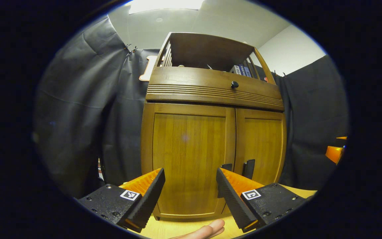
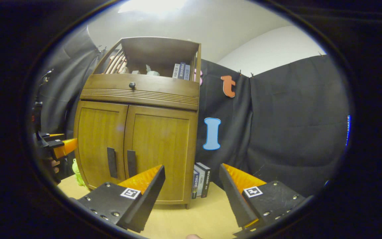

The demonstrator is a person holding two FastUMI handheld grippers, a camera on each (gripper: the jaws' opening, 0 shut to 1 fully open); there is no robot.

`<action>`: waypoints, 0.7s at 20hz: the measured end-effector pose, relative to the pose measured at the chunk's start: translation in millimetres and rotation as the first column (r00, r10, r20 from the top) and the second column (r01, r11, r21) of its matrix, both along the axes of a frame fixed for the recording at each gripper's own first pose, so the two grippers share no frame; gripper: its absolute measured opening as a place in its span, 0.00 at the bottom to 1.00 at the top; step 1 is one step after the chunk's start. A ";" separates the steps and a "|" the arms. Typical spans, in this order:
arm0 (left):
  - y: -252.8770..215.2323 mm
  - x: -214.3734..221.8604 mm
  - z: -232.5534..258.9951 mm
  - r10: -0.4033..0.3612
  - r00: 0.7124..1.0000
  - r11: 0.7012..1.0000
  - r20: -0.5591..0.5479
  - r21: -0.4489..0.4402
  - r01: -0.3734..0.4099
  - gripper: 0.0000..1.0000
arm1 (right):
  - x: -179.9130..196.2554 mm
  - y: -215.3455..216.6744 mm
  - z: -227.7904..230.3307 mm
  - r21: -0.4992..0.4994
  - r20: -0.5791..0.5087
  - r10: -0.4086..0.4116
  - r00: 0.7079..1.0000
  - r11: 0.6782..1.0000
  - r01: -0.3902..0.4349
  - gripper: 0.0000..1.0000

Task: Open the right door of the double-door shoe cabinet with the right hand, and open the left door with the left hand.

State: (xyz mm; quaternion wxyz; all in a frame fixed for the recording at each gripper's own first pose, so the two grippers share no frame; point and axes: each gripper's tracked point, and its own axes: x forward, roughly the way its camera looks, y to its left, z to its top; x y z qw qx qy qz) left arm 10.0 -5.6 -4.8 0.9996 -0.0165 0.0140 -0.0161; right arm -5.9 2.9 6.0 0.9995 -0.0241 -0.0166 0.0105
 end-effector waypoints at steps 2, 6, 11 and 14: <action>0.5 0.7 -1.4 0.005 1.000 1.000 -0.003 0.003 -0.005 0.95 | 1.7 1.6 -0.7 0.002 -0.001 0.005 1.000 1.000 -0.005 0.96; -0.9 0.6 -0.2 0.000 1.000 1.000 -0.001 0.003 0.000 0.96 | 10.0 9.9 -3.3 -0.014 -0.013 0.022 1.000 1.000 -0.022 0.96; 0.7 1.6 0.3 0.002 1.000 1.000 -0.001 0.006 -0.002 0.95 | 26.9 24.8 -3.2 -0.010 -0.011 0.047 0.999 0.999 -0.047 0.96; 2.3 2.4 -0.4 0.005 1.000 1.000 -0.002 0.006 -0.005 0.95 | 50.2 37.0 -8.9 -0.003 -0.020 0.068 0.997 0.998 -0.068 0.97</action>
